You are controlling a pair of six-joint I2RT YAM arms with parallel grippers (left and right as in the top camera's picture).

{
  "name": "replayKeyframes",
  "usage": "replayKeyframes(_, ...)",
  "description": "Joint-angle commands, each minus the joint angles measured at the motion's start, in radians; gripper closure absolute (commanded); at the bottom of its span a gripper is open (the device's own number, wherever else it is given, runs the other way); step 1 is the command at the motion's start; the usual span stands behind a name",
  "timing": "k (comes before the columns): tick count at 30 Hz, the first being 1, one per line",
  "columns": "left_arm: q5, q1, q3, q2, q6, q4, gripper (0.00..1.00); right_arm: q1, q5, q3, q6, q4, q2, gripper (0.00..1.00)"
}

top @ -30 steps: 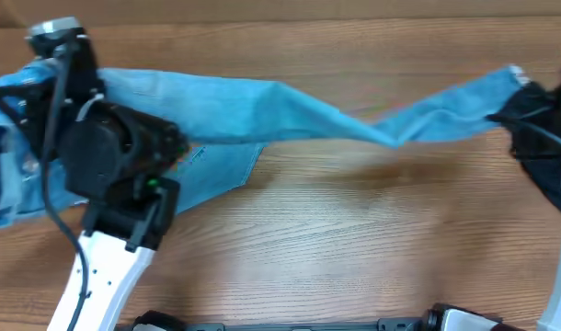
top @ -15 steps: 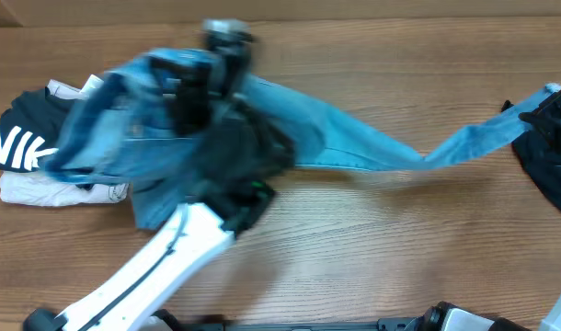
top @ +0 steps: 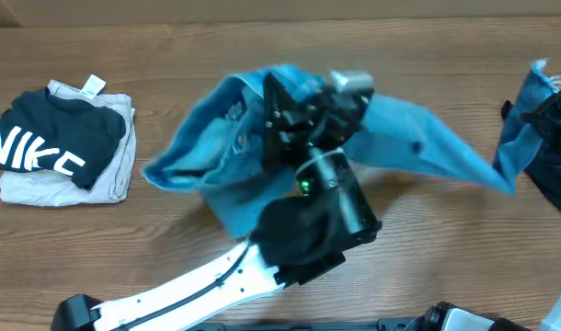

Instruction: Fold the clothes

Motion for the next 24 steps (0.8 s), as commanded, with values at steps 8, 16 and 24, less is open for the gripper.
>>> replayKeyframes(8, -0.056, -0.272, 0.500, -0.065, 0.239, -0.189, 0.62, -0.002, -0.006, 0.030, -0.006, 0.021, -0.006, 0.96)
replayKeyframes(16, -0.053, -0.640, 0.712, -0.099, 0.344, -0.360, 0.56, -0.002, -0.006, 0.030, -0.006, 0.021, -0.006, 0.96)
replayKeyframes(24, -0.060, -0.706, 0.777, -0.270, 0.381, -0.480, 0.75, -0.002, -0.006, 0.030, -0.006, 0.019, -0.006, 0.96)
